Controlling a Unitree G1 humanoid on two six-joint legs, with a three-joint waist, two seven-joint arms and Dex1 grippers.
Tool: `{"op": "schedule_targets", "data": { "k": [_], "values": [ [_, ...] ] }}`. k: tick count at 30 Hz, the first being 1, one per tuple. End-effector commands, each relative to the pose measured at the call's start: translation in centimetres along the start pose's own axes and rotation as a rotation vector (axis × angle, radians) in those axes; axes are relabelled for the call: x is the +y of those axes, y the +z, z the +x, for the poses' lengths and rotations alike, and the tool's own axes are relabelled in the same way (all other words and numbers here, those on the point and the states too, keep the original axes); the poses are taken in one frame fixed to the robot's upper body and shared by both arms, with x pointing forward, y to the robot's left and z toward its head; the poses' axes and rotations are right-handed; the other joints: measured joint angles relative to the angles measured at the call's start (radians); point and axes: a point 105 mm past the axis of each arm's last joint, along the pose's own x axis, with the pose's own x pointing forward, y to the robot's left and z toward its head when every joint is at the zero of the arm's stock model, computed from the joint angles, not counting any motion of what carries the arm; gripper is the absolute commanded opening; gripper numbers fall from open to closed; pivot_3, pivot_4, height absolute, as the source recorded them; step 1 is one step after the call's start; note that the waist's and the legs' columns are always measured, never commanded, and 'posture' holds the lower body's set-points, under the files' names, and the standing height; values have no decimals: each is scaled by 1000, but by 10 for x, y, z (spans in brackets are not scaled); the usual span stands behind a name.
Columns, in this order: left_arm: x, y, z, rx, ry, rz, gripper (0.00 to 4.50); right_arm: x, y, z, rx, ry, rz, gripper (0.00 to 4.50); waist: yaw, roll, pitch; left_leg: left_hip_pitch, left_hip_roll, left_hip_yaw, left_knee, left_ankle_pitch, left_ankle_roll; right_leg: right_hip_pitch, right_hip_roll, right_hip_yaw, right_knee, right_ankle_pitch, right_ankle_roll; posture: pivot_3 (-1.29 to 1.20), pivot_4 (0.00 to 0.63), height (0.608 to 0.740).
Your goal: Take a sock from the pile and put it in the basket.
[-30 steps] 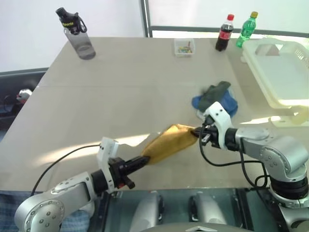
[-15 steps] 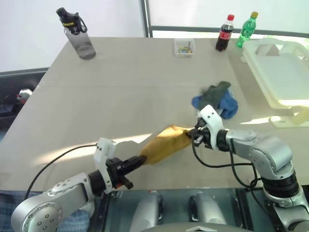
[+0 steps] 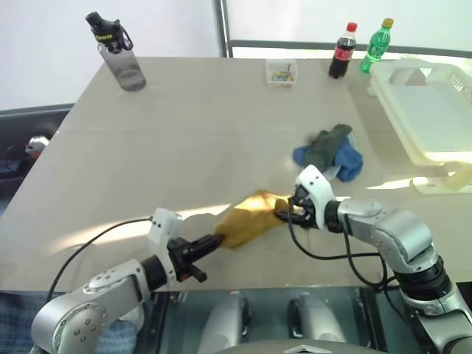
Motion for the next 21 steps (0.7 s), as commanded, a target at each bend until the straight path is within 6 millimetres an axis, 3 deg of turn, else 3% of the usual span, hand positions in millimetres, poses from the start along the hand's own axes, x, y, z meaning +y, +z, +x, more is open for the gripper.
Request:
{"op": "schedule_targets", "data": {
  "k": [1,3,6,9,10,11,12,19,21],
  "values": [
    [2,-1,0,2,4,22,0,0,12,-12,-53,8,-70,3475,1,0,0,0,0,0,0,0,0,0,0,0,0,0,0,0,150,740],
    [4,-1,0,-1,9,36,0,-1,24,-20,-107,18,-122,3475,1,0,0,0,0,0,0,0,0,0,0,0,0,0,0,0,150,740],
    [3,0,2,-10,-9,40,914,0,39,-29,-184,25,-210,3543,1,0,0,0,0,0,0,0,0,0,0,0,0,0,0,0,150,740],
    [6,2,4,-18,7,51,2388,2,45,-34,-221,33,-263,3543,1,0,0,0,0,0,0,0,0,0,0,0,0,0,0,0,150,740],
    [8,2,5,-19,23,52,2661,4,48,-35,-241,40,-267,3543,1,0,0,0,0,0,0,0,0,0,0,0,0,0,0,0,150,740],
    [10,2,6,-20,32,52,3369,5,50,-36,-255,45,-270,3543,1,0,0,0,0,0,0,0,0,0,-1,-1,0,0,0,0,150,740],
    [9,1,7,-15,26,53,3742,7,52,-35,-270,50,-277,3543,1,0,0,0,0,0,0,0,0,1,-1,-1,0,0,0,0,150,740],
    [7,-3,8,6,10,64,3742,33,56,-31,-374,185,-301,3543,2,0,0,1,0,-1,0,0,0,2,-1,-1,0,0,0,0,150,740],
    [7,-4,8,15,9,73,3742,32,52,-25,-370,172,-360,3543,1,0,0,1,0,-1,0,0,0,2,-1,-1,0,0,0,0,150,740]
  ]
}}
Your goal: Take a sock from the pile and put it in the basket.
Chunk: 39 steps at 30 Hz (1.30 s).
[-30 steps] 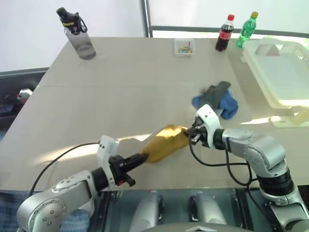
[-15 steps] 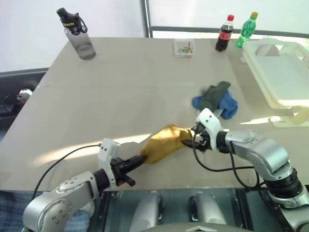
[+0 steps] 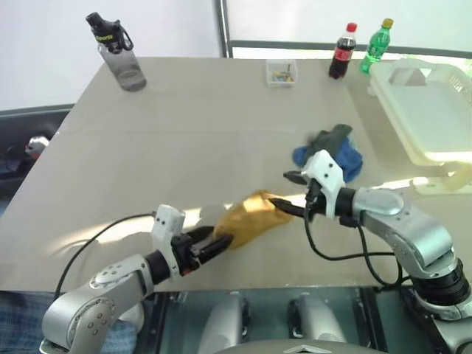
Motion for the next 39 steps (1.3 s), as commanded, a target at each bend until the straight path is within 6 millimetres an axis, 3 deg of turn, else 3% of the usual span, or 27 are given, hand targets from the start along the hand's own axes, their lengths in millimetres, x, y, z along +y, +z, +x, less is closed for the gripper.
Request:
{"op": "schedule_targets", "data": {
  "k": [1,7,10,17,25,31,39],
  "values": [
    [1,-7,-1,37,4,5,3742,5,0,7,-24,19,-160,3543,-1,0,0,0,0,0,0,0,0,0,0,0,0,0,0,0,150,740],
    [5,-4,0,33,8,27,3742,-10,-40,22,122,-66,-292,3543,-1,0,0,6,0,1,0,0,0,5,0,1,0,0,0,0,150,740],
    [6,-3,2,39,2,44,3742,-19,-62,20,246,-99,-231,3543,0,0,0,7,0,1,-1,0,0,6,0,1,0,0,0,0,150,740],
    [16,7,9,33,9,99,3742,-19,-81,2,392,-106,-15,3543,9,0,-1,14,0,-1,-1,0,0,14,-2,-2,-2,0,0,0,150,740],
    [30,23,25,23,8,166,3742,-9,-75,-12,418,-164,213,3543,21,0,-1,13,0,-2,-3,-1,0,14,-3,-3,-5,0,-1,0,150,740],
    [33,33,31,1,0,183,3742,-12,-71,-15,404,-239,252,3543,21,0,-1,13,0,-2,-8,0,0,13,-4,-3,-9,0,-1,0,150,740],
    [17,42,9,-67,-117,-87,3742,-24,-40,-20,305,-275,205,3543,15,0,0,10,0,-2,-8,0,0,11,-4,-3,-9,0,0,0,150,740]
  ]
}}
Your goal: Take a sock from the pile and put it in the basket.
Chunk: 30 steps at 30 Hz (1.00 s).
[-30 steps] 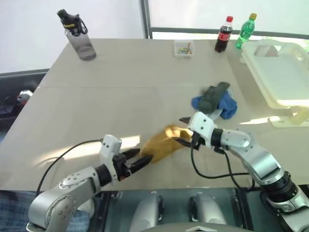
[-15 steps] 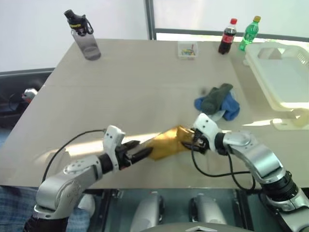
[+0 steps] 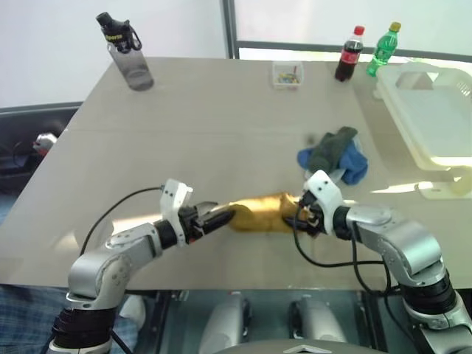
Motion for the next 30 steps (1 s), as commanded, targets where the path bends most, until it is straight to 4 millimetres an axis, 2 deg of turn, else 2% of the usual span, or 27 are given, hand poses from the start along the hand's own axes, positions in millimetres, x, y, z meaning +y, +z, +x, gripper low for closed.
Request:
{"op": "schedule_targets", "data": {
  "k": [1,7,12,15,18,23,30],
  "values": [
    [-12,4,-14,-1,-54,-56,3742,-2,21,-13,-74,-14,-52,3543,-6,0,0,0,0,0,0,0,0,0,0,0,0,0,0,0,150,740],
    [-11,-3,-24,34,-47,-115,3742,5,29,-19,-96,14,-118,3543,-15,0,0,0,0,0,-1,0,0,0,1,0,-1,0,0,0,150,740],
    [-4,-9,-11,12,-51,-329,3742,8,34,-17,-122,13,-150,3543,-15,0,0,0,0,0,-1,0,0,0,1,0,0,0,0,0,150,740],
    [2,-21,0,75,3,-363,3742,7,34,-16,-121,6,-156,3543,-14,-1,0,1,-1,0,-1,0,0,1,1,0,0,0,0,0,150,740],
    [-7,-29,9,146,-21,-363,3742,4,32,-14,-110,-9,-165,3543,-14,0,0,2,-1,0,-1,0,0,1,1,0,0,0,0,0,150,740],
    [-11,-41,17,211,-40,-430,3742,4,31,-13,-105,-17,-175,3543,-7,0,-1,3,-1,0,-1,0,0,3,1,0,0,0,0,0,150,740],
    [-27,-46,25,285,-142,-484,3742,4,23,-10,-68,-27,-209,3543,2,0,-1,3,-2,0,-1,0,0,3,1,0,0,0,0,0,150,740]
  ]
}}
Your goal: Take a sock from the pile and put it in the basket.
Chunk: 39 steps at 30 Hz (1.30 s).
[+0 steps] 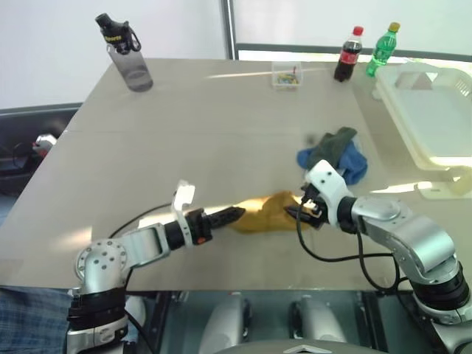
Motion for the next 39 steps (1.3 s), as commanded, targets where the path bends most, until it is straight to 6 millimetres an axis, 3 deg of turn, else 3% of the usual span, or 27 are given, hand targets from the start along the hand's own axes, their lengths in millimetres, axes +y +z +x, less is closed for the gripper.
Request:
{"op": "schedule_targets", "data": {
  "k": [1,13,19,26,31,35,39],
  "values": [
    [4,-36,11,195,6,-69,3742,0,1,-1,4,-16,-73,3543,5,0,0,0,0,0,0,0,0,0,0,0,0,0,0,0,150,740],
    [5,-35,5,227,18,-54,3742,-7,-39,16,118,-97,-204,3543,6,-2,-3,3,0,0,0,0,0,3,1,0,0,0,0,0,150,740],
    [11,-45,7,274,51,-48,3742,-9,-38,19,113,-104,-209,3543,5,-4,-8,7,0,0,0,0,-1,6,0,0,0,0,0,0,150,740],
    [-7,-47,28,297,-74,-58,3742,-8,-38,19,112,-106,-205,3543,8,-3,-13,8,0,0,0,0,-1,7,-1,0,-1,0,0,0,150,740],
    [-22,-38,41,272,-194,-88,3742,-10,-38,19,114,-110,-206,3543,8,-3,-13,8,0,0,0,0,-1,6,-1,0,-1,0,0,0,150,740],
    [-43,-8,54,153,-345,-98,3742,-10,-37,17,114,-114,-203,3543,8,-4,-13,6,0,0,0,0,0,6,-1,0,-1,0,0,0,150,740],
    [-63,7,57,107,-465,-98,3742,-11,-38,15,116,-121,-196,3543,7,-4,-12,4,0,-1,0,0,0,5,-1,-1,-1,0,0,0,150,740]
  ]
}}
